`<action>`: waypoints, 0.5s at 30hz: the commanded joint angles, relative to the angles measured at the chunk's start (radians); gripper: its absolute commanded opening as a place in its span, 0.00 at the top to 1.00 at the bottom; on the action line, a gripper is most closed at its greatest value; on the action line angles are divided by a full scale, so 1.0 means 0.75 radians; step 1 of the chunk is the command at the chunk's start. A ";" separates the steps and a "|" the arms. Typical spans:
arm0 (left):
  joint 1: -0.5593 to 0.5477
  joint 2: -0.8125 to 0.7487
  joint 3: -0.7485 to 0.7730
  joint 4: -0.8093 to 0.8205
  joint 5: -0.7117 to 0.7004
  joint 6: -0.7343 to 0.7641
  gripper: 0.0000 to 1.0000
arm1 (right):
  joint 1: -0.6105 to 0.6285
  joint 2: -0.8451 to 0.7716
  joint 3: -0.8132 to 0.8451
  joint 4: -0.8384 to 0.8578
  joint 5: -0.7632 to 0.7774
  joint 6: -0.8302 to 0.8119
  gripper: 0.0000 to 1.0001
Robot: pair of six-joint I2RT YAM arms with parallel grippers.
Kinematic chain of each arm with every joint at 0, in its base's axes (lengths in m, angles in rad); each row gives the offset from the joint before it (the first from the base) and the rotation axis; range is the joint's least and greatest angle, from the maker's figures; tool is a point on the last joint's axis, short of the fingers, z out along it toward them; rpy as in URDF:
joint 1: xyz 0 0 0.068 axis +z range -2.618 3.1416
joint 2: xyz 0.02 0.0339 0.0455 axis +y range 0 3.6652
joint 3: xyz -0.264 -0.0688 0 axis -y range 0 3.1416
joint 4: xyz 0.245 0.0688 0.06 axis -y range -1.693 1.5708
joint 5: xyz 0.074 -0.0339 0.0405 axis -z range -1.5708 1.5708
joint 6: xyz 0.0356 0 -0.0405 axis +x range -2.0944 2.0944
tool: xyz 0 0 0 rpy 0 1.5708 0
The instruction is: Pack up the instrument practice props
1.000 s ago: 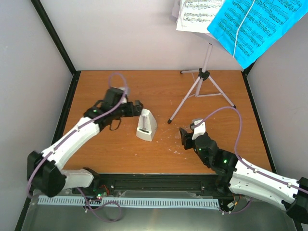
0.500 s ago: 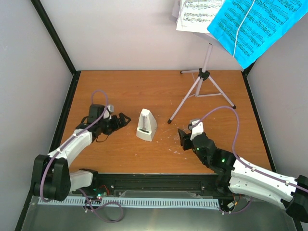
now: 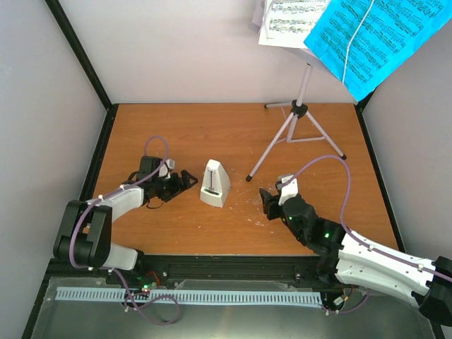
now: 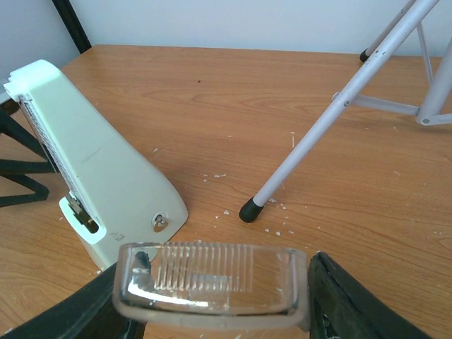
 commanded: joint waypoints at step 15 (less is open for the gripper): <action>-0.189 0.135 -0.053 0.095 0.041 0.022 0.25 | -0.006 -0.044 -0.027 0.031 0.016 0.051 0.50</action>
